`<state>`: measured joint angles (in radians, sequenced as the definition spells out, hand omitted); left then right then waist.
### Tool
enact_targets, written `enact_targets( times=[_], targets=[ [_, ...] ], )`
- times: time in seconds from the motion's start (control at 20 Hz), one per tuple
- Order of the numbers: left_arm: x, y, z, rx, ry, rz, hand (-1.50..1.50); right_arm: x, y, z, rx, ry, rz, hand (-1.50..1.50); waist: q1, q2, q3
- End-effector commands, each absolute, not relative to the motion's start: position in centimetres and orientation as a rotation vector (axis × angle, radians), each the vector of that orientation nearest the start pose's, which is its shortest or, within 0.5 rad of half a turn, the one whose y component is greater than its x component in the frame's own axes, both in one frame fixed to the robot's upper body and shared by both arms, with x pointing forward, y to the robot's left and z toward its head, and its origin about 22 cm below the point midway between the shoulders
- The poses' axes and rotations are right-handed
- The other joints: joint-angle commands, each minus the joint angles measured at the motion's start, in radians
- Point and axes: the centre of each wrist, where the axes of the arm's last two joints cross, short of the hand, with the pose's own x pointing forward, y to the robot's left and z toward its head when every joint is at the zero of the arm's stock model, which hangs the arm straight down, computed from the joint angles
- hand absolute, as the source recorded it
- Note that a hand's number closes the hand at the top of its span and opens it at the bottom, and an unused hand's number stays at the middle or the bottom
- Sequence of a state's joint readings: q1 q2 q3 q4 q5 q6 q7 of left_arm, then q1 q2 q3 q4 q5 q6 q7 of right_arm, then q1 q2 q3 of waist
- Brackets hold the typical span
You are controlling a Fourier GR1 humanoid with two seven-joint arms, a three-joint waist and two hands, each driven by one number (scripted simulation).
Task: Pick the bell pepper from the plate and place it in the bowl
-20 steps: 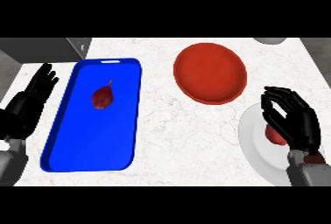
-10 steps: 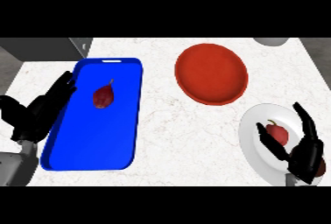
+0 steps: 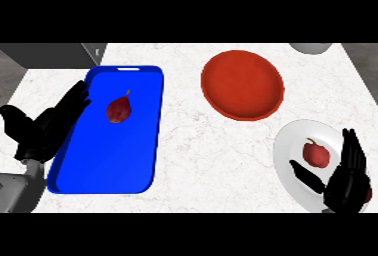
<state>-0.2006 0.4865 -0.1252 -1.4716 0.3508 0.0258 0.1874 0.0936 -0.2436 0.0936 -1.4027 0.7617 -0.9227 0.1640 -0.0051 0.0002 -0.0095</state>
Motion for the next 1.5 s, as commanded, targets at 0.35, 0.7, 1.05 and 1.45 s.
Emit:
enact_targets(
  times=[0.35, 0.7, 1.05, 1.45],
  targets=[
    [29.3, 29.5, 6.5, 0.033, -1.41, -0.208, 0.0, 25.2, -24.5, 1.2, -1.363, -0.949, 0.373, -1.5, 0.012, -0.005, 0.001],
    [29.1, 29.8, 6.1, 0.044, -1.428, -0.207, 0.0, 28.8, -20.0, 6.7, -1.324, -0.668, 0.466, -1.5, 0.011, -0.002, 0.008],
    [30.1, 29.0, 6.3, 0.044, -1.427, -0.201, 0.0, 30.3, -17.4, 9.3, -1.297, -0.574, 0.475, -1.5, 0.004, 0.001, 0.009],
    [29.5, 28.6, 5.5, 0.048, -1.415, -0.216, 0.0, 31.6, -18.3, 9.7, -1.291, -0.503, 0.477, -1.5, 0.006, 0.001, 0.009]
  ],
)
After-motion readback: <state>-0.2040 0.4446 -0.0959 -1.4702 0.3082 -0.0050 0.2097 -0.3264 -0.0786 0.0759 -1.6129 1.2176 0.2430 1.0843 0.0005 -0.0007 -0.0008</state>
